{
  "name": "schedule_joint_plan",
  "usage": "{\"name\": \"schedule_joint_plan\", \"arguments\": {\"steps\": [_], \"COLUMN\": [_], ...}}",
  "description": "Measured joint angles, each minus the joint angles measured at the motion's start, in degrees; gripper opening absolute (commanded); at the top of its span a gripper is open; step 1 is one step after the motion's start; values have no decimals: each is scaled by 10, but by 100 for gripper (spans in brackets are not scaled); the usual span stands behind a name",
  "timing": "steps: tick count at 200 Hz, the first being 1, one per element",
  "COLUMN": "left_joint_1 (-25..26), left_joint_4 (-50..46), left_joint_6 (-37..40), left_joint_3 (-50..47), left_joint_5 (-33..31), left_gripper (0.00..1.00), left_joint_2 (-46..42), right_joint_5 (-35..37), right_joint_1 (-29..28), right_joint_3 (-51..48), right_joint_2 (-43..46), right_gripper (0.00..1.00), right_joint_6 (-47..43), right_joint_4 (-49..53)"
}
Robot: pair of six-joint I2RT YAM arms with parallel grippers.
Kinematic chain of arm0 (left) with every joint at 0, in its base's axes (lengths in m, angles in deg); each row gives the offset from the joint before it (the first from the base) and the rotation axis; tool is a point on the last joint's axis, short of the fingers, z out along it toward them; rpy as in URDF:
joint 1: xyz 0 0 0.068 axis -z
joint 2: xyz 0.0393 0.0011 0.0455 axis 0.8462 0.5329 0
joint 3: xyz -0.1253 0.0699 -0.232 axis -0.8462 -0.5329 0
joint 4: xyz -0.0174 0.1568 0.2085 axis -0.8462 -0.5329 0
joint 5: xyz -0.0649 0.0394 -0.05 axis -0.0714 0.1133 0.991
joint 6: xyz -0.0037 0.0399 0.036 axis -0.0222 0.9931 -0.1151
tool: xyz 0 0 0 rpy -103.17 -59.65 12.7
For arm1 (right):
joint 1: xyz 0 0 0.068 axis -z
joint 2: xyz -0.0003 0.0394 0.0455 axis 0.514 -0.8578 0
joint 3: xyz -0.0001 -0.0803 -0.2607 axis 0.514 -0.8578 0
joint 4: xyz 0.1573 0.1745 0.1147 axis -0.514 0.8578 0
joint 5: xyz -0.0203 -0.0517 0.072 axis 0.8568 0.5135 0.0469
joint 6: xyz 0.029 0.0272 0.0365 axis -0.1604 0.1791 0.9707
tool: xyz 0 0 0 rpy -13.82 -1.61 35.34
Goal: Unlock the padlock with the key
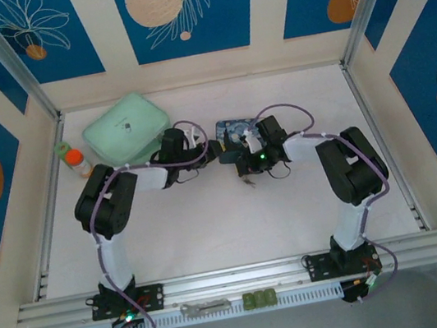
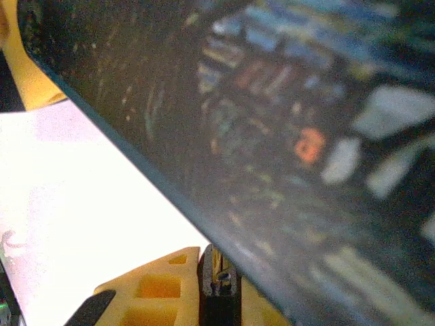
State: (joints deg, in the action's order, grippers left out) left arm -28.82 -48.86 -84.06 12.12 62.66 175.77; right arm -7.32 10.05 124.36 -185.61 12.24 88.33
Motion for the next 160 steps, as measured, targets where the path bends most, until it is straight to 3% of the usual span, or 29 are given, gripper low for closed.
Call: {"name": "schedule_joint_plan", "arguments": {"steps": [99, 134, 160], "left_joint_1": [-8, -20, -25], "left_joint_4": [-49, -59, -64], "left_joint_6": [22, 24, 23], "left_joint_3": [62, 62, 61], "left_joint_5": [-2, -4, -7], "left_gripper": [52, 52, 53], "left_joint_2": [37, 31, 19], "right_joint_5": [60, 36, 4], "right_joint_1": [-8, -12, -14], "right_joint_3": [59, 90, 74], "right_joint_2": [-16, -36, -36], "right_gripper": [0, 0, 22], "right_joint_6": [-69, -67, -44], "right_joint_4": [100, 134, 100]}}
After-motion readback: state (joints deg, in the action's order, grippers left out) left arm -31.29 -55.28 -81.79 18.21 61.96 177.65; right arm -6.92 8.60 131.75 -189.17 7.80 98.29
